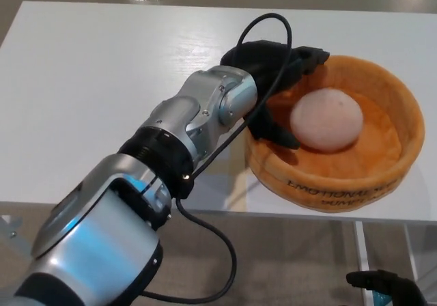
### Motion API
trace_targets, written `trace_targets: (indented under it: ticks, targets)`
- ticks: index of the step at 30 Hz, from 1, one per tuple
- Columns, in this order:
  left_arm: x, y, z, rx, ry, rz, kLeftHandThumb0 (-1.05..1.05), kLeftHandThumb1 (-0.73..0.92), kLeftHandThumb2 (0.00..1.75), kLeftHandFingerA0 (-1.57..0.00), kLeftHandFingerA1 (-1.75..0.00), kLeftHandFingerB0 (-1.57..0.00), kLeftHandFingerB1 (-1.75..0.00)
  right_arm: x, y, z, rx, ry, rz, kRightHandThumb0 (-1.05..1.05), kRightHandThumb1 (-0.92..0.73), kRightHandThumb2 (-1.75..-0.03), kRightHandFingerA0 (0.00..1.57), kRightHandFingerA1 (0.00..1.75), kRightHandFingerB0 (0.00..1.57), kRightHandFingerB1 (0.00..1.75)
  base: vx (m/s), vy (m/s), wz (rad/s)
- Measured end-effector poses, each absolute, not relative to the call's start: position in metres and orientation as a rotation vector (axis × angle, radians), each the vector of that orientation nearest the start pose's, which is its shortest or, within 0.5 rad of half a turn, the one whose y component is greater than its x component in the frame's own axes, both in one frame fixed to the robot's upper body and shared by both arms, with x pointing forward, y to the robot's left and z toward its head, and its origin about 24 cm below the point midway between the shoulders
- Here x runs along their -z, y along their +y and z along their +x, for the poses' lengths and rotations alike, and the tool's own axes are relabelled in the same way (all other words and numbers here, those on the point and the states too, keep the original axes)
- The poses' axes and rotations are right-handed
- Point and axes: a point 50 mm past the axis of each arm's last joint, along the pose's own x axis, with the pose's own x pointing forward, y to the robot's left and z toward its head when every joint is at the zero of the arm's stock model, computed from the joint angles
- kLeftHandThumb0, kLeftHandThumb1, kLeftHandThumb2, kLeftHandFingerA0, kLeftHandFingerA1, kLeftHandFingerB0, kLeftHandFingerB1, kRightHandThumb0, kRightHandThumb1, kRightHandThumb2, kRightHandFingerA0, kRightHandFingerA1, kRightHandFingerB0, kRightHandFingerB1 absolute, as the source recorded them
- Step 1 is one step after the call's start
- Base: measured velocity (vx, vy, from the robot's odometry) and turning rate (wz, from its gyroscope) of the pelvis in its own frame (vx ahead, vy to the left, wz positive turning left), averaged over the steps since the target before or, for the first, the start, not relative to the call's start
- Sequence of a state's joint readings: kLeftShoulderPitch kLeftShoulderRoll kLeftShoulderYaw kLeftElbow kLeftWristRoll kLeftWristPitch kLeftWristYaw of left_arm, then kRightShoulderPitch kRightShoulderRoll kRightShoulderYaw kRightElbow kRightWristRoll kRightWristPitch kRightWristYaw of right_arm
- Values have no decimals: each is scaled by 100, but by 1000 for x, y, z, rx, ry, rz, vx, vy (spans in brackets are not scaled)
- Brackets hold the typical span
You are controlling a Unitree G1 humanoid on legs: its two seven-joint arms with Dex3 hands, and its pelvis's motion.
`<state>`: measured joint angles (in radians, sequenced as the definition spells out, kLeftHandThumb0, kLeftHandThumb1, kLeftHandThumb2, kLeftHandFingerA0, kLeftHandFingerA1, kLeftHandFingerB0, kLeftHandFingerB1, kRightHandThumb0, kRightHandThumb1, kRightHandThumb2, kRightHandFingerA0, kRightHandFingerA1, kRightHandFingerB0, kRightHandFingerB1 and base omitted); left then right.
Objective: Use the left hand to pick up the pink round toy on the left and place it inside the orange plate on the desk.
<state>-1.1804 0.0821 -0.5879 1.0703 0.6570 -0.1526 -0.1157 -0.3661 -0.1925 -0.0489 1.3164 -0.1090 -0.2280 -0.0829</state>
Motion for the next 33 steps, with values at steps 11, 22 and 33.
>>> trace_targets:
  ticks: [11,22,33]
  targets:
    - [-206,7,386,550,-524,1307,-95,49,60,0,0,0,-5,104,-213,234,94,715,-284,-5,-36,-66,67,79,58,64,0,0,0]
    - [-256,34,358,448,-780,1142,-15,67,63,-56,-41,-51,-38,103,-213,235,94,711,-283,-6,-37,-63,67,77,58,62,0,0,0]
    - [-242,86,324,417,-814,908,-25,75,62,-78,-59,-79,-59,102,-213,236,93,705,-285,-6,-36,-66,66,77,57,63,0,0,0]
